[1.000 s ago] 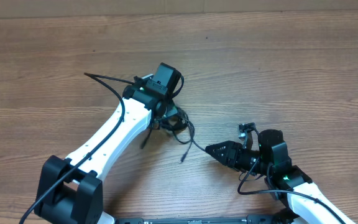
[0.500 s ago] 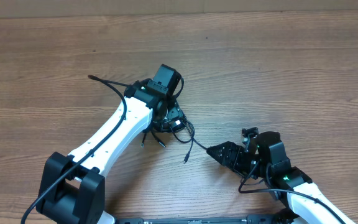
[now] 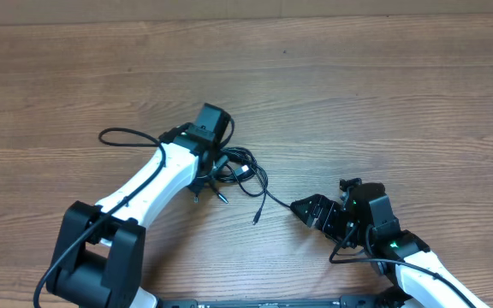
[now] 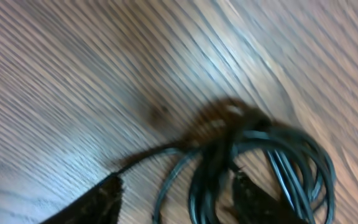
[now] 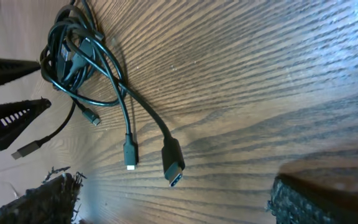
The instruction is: Untangle cables
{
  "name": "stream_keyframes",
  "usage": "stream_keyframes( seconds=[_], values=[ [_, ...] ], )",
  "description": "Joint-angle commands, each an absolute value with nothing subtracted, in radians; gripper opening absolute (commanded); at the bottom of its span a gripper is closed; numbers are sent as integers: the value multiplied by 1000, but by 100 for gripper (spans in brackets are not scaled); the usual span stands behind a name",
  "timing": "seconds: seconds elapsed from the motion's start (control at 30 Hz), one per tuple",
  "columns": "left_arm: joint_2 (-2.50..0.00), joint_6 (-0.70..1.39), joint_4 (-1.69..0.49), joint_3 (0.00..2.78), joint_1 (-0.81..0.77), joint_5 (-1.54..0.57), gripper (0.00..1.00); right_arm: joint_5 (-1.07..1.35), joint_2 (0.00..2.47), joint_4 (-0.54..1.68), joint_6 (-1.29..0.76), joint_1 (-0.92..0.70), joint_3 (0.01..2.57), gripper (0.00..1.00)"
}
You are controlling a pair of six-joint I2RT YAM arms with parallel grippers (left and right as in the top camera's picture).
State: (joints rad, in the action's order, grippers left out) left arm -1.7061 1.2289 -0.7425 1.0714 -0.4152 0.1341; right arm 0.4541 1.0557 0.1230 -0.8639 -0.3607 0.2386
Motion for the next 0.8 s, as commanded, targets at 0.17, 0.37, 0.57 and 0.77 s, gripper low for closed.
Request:
stream_keyframes(
  seconds=[0.17, 0.37, 0.57, 0.77],
  values=[
    [-1713, 1253, -691, 1057, -400, 191, 45, 411, 1056, 118, -865, -364, 235, 99],
    [-1717, 1254, -662, 1051, -400, 188, 44, 411, 1056, 115, -865, -364, 235, 99],
    [-1776, 1254, -620, 1051, -400, 133, 32, 412, 1056, 115, -865, -364, 235, 99],
    [-1840, 1253, -642, 1051, -400, 111, 4, 411, 1056, 119, -865, -364, 235, 98]
  ],
)
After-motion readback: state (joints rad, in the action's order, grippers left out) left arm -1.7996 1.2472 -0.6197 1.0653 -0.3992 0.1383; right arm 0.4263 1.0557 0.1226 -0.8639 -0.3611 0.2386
